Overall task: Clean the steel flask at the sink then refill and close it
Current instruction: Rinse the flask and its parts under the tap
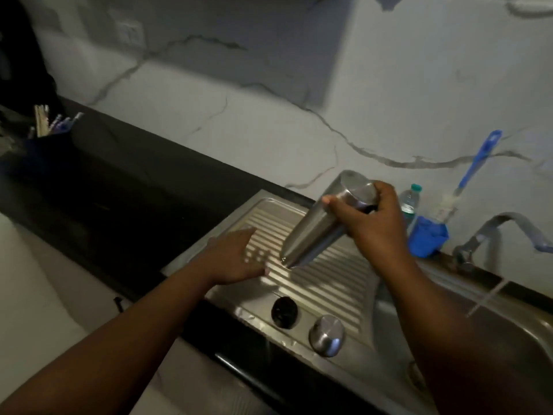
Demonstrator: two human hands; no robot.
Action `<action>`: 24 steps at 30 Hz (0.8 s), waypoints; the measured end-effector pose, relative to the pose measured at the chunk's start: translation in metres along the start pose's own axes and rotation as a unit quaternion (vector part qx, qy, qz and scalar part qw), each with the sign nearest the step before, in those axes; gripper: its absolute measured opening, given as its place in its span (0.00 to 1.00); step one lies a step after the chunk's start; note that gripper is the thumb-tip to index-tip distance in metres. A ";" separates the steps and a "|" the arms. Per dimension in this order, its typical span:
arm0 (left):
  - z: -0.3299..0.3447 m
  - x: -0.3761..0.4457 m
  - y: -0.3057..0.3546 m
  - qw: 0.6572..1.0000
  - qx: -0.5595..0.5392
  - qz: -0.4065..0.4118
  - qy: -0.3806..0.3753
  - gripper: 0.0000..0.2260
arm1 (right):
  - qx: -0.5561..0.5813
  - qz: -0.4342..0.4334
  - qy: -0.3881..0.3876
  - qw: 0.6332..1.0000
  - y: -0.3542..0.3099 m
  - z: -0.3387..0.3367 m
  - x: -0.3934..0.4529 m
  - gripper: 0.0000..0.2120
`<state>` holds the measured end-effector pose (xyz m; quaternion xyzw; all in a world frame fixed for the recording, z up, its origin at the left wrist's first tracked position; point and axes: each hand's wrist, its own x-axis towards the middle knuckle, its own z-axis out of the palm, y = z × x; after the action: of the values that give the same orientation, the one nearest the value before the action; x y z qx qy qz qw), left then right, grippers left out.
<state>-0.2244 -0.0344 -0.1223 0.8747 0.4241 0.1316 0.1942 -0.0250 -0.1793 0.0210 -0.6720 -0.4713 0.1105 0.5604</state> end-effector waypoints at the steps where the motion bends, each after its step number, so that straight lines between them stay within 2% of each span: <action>1: -0.003 -0.007 -0.009 1.000 0.013 -0.007 -0.015 0.52 | 0.012 0.009 -0.023 1.000 -0.003 0.019 -0.001 0.28; 4: 0.003 -0.026 -0.031 0.999 0.021 -0.018 -0.034 0.58 | 0.004 -0.008 -0.091 0.996 -0.009 0.071 -0.010 0.28; 8: 0.016 -0.041 -0.055 0.998 -0.020 -0.046 -0.027 0.59 | -0.042 -0.028 -0.154 0.987 -0.006 0.109 -0.025 0.29; 20: 0.031 -0.048 -0.064 0.998 0.008 -0.026 -0.065 0.58 | -0.088 -0.026 -0.168 0.981 0.012 0.128 -0.032 0.35; 24: 0.020 -0.049 -0.062 0.999 -0.014 -0.024 -0.031 0.58 | -0.096 -0.020 -0.177 0.979 0.012 0.125 -0.032 0.36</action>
<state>-0.2889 -0.0432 -0.1712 0.8652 0.4366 0.1057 0.2227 -0.1205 -0.1212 -0.0451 -0.6830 -0.5848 0.1710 0.4029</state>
